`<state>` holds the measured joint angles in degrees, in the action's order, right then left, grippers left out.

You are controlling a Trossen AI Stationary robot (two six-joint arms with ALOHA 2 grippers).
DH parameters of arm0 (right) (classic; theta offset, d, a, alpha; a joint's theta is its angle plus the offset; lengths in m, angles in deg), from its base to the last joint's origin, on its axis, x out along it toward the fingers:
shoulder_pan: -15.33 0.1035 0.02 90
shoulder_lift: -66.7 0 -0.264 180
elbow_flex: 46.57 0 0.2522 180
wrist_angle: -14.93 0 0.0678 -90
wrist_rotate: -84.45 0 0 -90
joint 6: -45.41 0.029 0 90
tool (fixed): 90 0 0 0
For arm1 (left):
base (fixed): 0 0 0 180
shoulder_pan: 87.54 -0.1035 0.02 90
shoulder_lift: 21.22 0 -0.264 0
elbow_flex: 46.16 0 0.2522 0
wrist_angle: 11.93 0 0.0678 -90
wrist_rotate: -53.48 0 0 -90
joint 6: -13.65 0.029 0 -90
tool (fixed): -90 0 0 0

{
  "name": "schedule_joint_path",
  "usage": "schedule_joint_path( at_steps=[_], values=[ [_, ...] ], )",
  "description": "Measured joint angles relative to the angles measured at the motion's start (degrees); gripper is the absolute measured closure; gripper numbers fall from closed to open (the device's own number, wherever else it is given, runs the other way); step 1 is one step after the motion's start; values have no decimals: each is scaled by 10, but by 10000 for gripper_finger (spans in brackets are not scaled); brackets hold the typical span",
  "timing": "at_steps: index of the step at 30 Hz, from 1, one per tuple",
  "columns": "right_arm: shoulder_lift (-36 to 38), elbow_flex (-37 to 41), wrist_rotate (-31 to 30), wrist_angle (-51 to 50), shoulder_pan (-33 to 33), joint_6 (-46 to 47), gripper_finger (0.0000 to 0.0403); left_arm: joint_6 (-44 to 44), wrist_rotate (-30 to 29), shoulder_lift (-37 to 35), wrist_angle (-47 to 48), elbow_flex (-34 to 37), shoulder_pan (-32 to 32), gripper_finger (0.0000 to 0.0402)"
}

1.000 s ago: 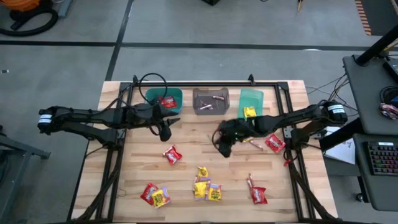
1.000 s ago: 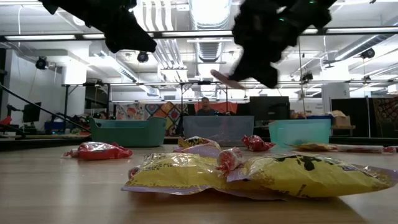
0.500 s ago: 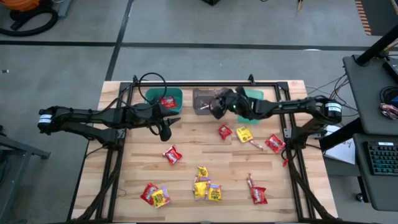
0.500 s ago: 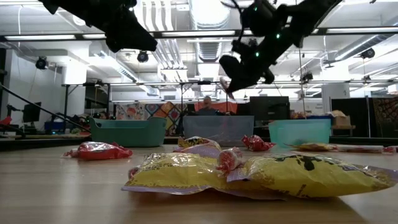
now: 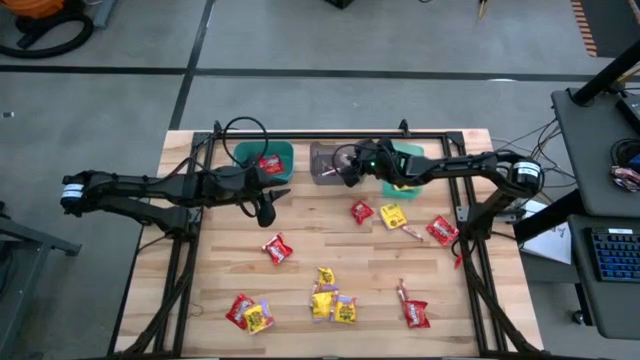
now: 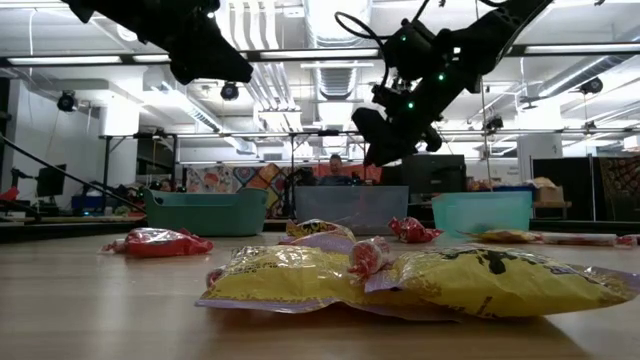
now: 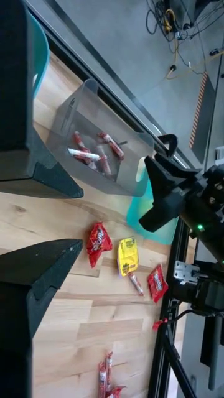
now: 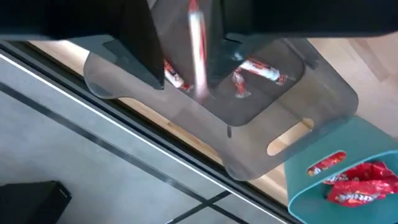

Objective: Sort candy
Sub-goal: Put the white candy into the black bin, then put the red candy into the green bin

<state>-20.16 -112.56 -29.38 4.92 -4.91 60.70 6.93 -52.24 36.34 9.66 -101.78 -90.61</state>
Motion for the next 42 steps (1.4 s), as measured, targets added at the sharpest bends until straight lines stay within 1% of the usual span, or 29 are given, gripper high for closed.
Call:
schedule_joint_path(
  at_steps=[4, 7, 9, 15, 17, 20, 24, 27, 29, 32, 35, 39, 42],
  values=[
    [18, -3, 4, 0, 1, 3, 243, -4, 0, 0, 5, 0, 0, 302],
    [37, -8, 33, -1, 7, 5, 229, -16, 1, 0, 15, 0, 0, 302],
    [52, -12, 74, 0, 14, 12, 225, -27, 2, 0, 24, 0, 0, 302],
    [86, -13, 253, -9, 42, 49, 223, -70, 2, 0, 68, 1, 11, 302],
    [93, -13, 305, -18, 57, 70, 223, -85, 5, 0, 73, 5, 18, 302],
    [95, -13, 354, -51, 85, 98, 223, -98, 40, 0, 79, 13, 31, 302],
    [95, -13, 359, -98, 129, 121, 223, -147, 97, 0, 91, 24, 47, 302],
    [95, -13, 359, -115, 159, 142, 223, -195, 138, 3, 134, 24, 64, 302],
    [95, -14, 359, -115, 176, 153, 223, -227, 152, 8, 163, 24, 81, 302],
    [95, -27, 358, -120, 198, 152, 223, -270, 152, 22, 205, 24, 114, 302],
    [95, -39, 350, -120, 217, 132, 223, -307, 152, 41, 232, 24, 148, 302],
    [95, -49, 314, -120, 233, 103, 227, -344, 132, 70, 245, 24, 186, 302],
    [95, -54, 311, -122, 234, 85, 230, -367, 115, 93, 244, 24, 207, 302]
  ],
)
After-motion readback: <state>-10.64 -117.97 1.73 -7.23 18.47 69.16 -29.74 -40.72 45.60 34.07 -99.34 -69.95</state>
